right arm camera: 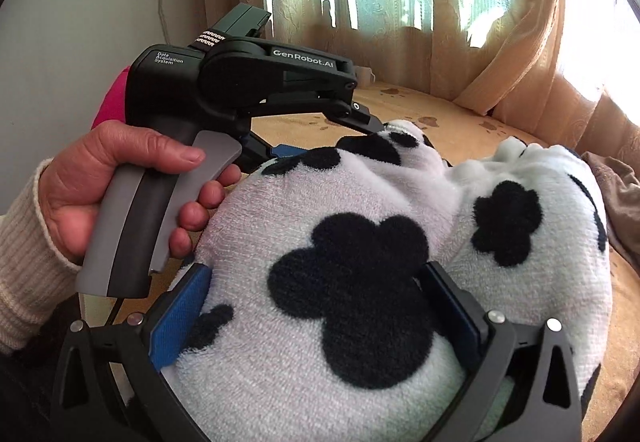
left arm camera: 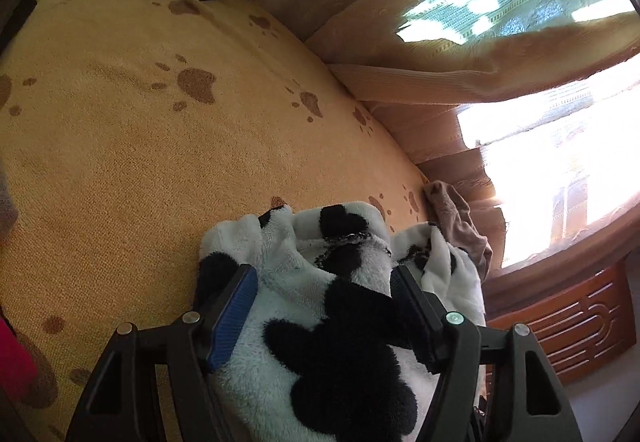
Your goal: Fold clothes
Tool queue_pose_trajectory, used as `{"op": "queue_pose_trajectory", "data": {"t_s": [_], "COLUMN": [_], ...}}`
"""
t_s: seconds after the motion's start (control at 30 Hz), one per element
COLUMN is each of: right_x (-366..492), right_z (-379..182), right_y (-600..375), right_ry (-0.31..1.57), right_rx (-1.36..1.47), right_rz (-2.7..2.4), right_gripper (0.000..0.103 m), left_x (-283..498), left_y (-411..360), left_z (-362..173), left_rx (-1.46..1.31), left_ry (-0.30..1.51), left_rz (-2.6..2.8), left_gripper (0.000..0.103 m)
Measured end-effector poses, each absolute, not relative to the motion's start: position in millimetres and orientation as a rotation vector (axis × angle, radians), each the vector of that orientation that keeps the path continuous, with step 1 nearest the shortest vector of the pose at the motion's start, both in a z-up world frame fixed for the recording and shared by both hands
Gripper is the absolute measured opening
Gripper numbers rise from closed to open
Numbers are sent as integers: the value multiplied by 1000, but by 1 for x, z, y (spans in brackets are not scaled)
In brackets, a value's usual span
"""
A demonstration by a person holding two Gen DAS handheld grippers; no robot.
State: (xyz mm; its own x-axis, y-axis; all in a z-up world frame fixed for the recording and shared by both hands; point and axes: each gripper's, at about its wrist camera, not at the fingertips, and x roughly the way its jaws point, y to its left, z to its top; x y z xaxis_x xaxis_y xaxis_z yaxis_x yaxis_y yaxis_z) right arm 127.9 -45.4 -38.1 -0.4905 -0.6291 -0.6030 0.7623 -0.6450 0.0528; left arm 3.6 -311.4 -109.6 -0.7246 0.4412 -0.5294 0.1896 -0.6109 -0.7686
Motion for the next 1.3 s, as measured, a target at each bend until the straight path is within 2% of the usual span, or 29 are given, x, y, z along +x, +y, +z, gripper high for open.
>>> {"op": "queue_pose_trajectory", "data": {"t_s": [0.2, 0.3, 0.4, 0.6, 0.77, 0.83, 1.07, 1.3], "right_x": [124, 95, 42, -35, -59, -65, -71, -80], "right_z": [17, 27, 19, -4, -37, -43, -43, -55], "right_y": [47, 111, 153, 154, 115, 103, 67, 48], "right_ry": [7, -175, -328, -18, 322, 362, 322, 355], "right_rx": [577, 629, 859, 1047, 1096, 1074, 1006, 995], "right_rz": [-2321, -2478, -2590, -2535, -2337, -2272, -1980, -1903], "right_gripper": [103, 103, 103, 103, 103, 103, 103, 103], "left_x": [33, 34, 40, 37, 11, -2, -22, -19], "left_y": [-324, -308, -271, -175, -147, -147, -165, -168], "left_z": [-88, -76, -60, -46, -39, -40, -73, -83], "left_rx": [-1035, -1033, -1015, -1062, -1064, -1044, -920, -887], "left_ry": [-1319, -1288, -1189, -1014, -1059, -1109, -1421, -1404], "left_rz": [2441, 2410, 2318, 2034, 1953, 1961, 1908, 1955], "left_gripper": [71, 71, 71, 72, 72, 72, 73, 73]}}
